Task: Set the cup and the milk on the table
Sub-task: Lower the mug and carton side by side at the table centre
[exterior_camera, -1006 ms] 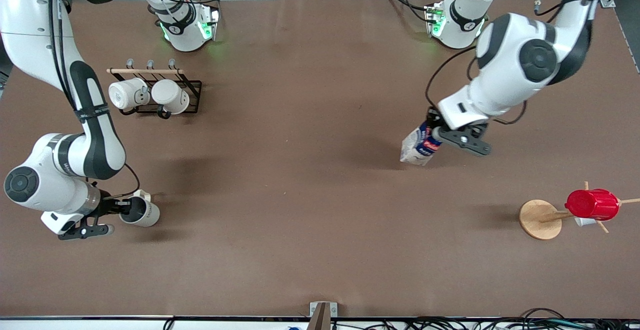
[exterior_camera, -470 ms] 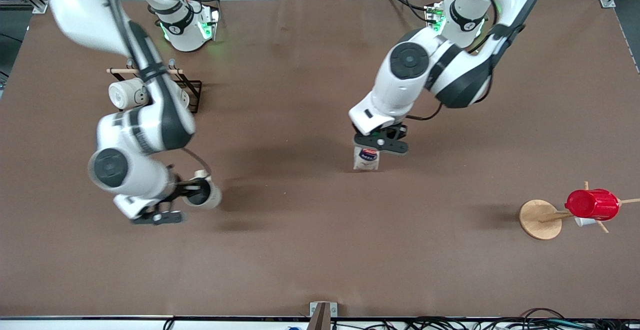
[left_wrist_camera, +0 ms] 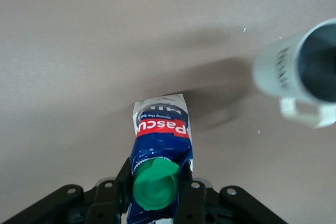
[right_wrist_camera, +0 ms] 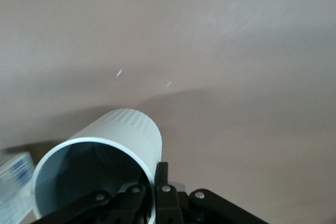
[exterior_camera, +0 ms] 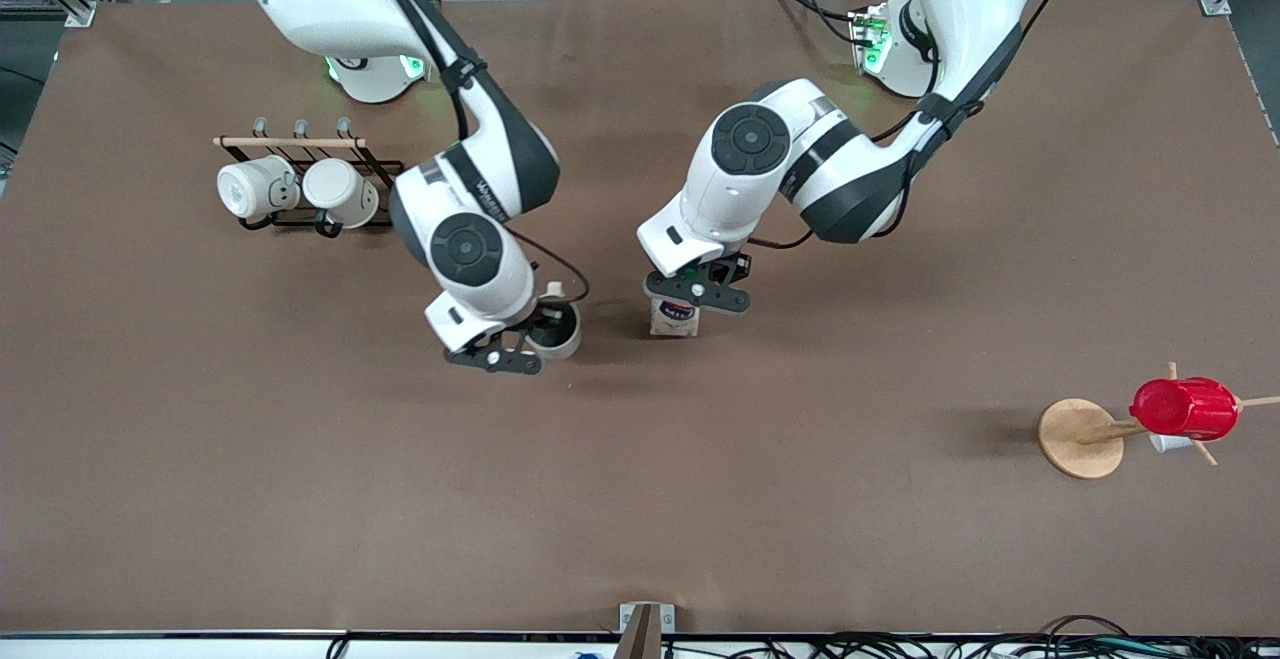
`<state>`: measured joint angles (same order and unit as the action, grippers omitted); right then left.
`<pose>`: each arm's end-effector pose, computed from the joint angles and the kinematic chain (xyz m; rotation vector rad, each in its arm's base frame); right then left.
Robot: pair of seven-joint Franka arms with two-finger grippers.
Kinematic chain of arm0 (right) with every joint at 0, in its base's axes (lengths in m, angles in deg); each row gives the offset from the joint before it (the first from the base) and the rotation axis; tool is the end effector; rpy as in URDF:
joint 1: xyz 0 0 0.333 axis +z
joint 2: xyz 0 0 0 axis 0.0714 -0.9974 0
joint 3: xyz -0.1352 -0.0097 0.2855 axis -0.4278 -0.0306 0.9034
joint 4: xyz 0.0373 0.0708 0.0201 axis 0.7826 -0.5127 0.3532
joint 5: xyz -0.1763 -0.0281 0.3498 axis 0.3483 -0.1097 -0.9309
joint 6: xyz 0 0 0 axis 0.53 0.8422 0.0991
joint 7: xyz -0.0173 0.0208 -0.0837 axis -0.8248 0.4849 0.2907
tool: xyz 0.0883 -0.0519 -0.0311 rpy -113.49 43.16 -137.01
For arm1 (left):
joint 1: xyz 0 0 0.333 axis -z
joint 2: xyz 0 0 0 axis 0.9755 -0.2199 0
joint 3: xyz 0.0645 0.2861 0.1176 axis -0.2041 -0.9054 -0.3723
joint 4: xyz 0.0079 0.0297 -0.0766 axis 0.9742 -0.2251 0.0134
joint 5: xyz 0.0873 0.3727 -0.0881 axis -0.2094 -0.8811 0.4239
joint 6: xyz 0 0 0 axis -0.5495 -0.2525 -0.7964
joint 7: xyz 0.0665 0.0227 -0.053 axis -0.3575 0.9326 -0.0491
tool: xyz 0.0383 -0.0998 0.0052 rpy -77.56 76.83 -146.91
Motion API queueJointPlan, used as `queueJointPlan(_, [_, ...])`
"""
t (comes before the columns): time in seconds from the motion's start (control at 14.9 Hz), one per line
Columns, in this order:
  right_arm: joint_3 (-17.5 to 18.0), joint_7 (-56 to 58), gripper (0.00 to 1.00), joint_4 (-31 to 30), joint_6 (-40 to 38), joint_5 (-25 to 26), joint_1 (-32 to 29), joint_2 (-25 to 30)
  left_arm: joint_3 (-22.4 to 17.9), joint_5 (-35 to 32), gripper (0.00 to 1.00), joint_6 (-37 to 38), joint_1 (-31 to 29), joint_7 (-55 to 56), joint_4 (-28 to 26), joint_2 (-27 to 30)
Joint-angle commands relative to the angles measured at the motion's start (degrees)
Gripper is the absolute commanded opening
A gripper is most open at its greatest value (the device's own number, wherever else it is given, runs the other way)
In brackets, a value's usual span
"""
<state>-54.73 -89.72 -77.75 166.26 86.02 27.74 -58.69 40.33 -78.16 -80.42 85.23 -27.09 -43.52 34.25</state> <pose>0.5812 0.3732 0.3124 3.1037 -0.2254 -0.1912 0.5170 -0.4577 0.3663 2.9900 -0.3389 -0.0194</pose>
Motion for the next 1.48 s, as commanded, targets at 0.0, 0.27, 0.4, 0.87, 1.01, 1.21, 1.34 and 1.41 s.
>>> queueJointPlan(0.0, [-0.36,-1.89,0.01,-2.16,0.85,-2.41,1.55,1.03,0.77,-1.37,0.04,0.66,0.77,1.15,2.66,-2.05])
queueJointPlan(0.27, [-0.27,-2.34,0.02,-7.07,6.98,-2.41,2.52,0.95,0.68,-1.45,0.05,0.66,1.56,1.15,3.36,-2.84])
queueJointPlan(0.4, [-0.27,-2.42,0.03,-8.66,10.42,-2.5,3.67,0.77,0.68,-1.54,0.05,0.66,1.65,1.15,3.36,-3.02])
queueJointPlan(0.87, [-0.18,-2.42,1.0,-8.66,8.95,-2.68,3.32,1.38,0.68,-2.6,0.09,0.57,2.0,1.33,3.36,-3.81])
queueJointPlan(1.01, [-0.45,-2.16,1.0,-8.57,6.14,-2.68,2.53,4.62,0.68,-2.68,0.09,0.48,2.09,1.33,3.36,-3.9])
queueJointPlan(1.21, [-0.89,-1.28,1.0,-8.4,1.83,-1.62,-2.38,12.43,0.68,-2.77,0.09,0.48,2.88,1.42,3.45,-3.73])
queueJointPlan(1.34, [-1.5,-0.85,1.0,-7.79,-0.89,2.31,-5.46,16.92,0.68,-3.56,0.09,0.57,3.06,1.42,3.45,-3.29])
queueJointPlan(1.41, [-1.5,0.38,1.0,-7.09,-3.17,5.9,-6.86,18.86,0.68,-3.48,0.08,0.57,3.06,1.42,3.89,-3.37])
